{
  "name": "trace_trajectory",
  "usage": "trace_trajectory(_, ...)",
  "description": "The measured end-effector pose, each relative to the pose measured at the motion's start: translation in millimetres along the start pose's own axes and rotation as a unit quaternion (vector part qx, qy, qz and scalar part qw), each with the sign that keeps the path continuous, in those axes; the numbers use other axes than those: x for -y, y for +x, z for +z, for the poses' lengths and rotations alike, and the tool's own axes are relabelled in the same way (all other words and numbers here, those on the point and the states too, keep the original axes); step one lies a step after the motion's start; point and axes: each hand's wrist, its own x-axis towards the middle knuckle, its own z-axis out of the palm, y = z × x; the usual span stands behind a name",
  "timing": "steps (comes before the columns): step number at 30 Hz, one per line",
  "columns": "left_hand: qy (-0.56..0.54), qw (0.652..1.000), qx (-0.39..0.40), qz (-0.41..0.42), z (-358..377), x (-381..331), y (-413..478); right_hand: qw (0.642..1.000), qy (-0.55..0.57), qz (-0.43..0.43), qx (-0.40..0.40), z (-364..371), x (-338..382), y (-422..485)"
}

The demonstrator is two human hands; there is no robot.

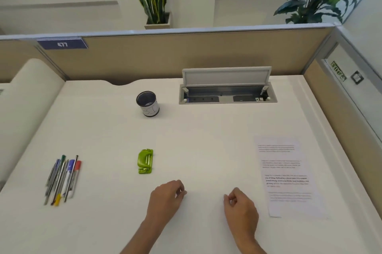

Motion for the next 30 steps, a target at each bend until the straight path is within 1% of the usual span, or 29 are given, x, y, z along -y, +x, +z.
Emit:
trace_trajectory(11,-0.017,0.997,-0.052,-0.057,-64.9,95.9,27.2,0.998,0.023,-0.008,0.062,83.6,109.0,-36.4)
trace_trajectory(16,-0.001,0.998,-0.057,-0.027,-81.7,122.3,50.6,0.997,0.031,-0.024,0.073,118.7,149.3,-36.8)
trace_trajectory(20,0.019,0.997,-0.071,0.003,-86.3,135.3,67.6,0.996,0.045,-0.019,0.07,138.1,171.1,-32.8)
trace_trajectory(22,0.026,0.998,-0.048,0.006,-88.8,136.9,76.5,0.995,0.065,-0.013,0.076,145.8,177.1,-30.7)
trace_trajectory(25,0.037,0.999,0.007,0.011,-91.0,135.9,87.3,0.989,0.11,-0.004,0.094,156.3,177.6,-28.3)
trace_trajectory(28,0.08,0.993,0.073,0.041,-90.3,133.4,96.4,0.984,0.138,0.007,0.108,163.2,174.0,-27.0)
trace_trajectory(30,0.113,0.987,0.097,0.058,-88.5,132.4,102.1,0.982,0.148,0.011,0.115,164.5,172.3,-26.0)
